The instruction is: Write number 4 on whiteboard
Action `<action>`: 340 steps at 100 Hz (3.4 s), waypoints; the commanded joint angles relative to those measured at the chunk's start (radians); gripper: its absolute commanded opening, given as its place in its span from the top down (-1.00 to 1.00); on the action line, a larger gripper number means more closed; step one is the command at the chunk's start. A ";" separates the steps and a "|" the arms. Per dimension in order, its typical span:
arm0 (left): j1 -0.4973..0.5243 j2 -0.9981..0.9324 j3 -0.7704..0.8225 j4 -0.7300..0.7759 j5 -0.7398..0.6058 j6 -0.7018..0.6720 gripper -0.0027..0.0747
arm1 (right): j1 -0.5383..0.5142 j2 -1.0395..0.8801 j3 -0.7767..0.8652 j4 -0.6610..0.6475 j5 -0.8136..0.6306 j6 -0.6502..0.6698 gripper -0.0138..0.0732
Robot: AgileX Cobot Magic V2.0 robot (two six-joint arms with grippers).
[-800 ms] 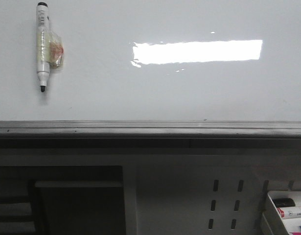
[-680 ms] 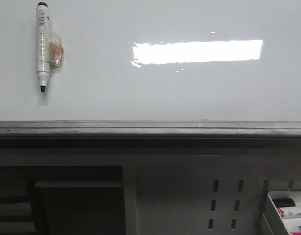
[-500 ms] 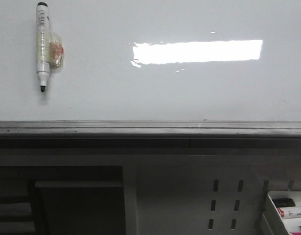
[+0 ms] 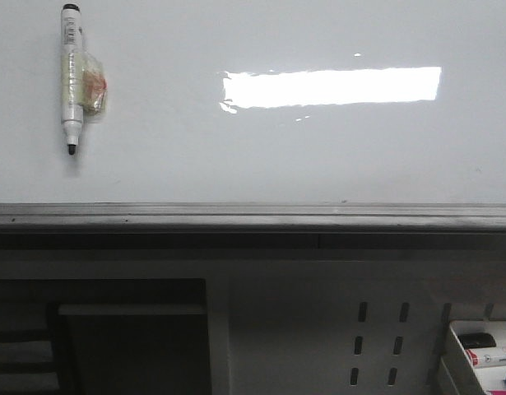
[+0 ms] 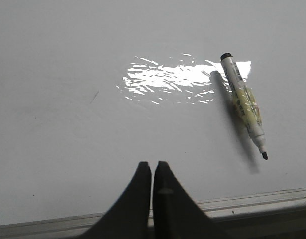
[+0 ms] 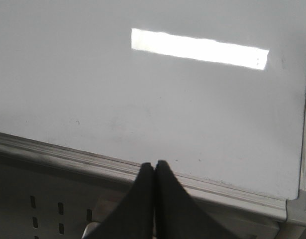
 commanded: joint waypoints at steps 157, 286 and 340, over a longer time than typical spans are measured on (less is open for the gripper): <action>-0.007 0.521 -0.518 -0.418 0.280 0.145 0.69 | -0.004 0.490 -0.500 0.506 0.301 -0.009 0.37; -0.009 1.270 -0.714 -1.473 0.488 1.214 -0.15 | -0.004 0.492 -0.501 0.508 0.280 -0.009 -0.39; -0.009 1.307 -0.714 -1.542 0.519 1.302 0.98 | -0.004 0.492 -0.501 0.508 0.273 -0.009 -0.39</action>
